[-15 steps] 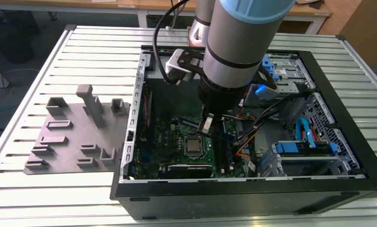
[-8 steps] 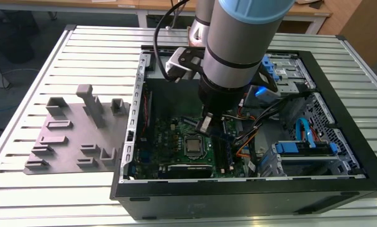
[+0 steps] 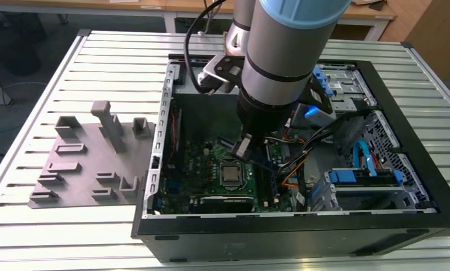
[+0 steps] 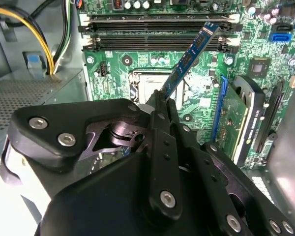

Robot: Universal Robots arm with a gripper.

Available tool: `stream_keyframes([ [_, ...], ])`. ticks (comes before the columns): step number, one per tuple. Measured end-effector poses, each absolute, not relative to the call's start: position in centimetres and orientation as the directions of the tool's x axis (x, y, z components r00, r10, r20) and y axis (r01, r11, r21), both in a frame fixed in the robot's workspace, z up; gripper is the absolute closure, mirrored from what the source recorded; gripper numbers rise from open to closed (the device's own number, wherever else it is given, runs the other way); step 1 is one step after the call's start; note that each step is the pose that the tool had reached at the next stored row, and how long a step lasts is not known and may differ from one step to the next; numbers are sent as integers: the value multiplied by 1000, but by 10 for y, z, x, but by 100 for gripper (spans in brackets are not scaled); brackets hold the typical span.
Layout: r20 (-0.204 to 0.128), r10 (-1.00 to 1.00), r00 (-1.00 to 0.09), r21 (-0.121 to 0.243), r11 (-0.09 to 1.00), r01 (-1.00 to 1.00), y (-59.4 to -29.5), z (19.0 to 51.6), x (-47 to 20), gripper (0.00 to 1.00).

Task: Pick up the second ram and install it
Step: 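Insert the second ram into the second slot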

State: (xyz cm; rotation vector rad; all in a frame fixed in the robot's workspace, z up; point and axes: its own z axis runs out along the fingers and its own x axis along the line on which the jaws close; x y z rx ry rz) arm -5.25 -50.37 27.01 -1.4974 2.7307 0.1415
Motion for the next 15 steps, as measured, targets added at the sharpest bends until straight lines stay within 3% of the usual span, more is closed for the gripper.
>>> stream_keyframes([
  [15, -65, -738, -672, 68, 668, -741, -504, 270, -52, 89],
])
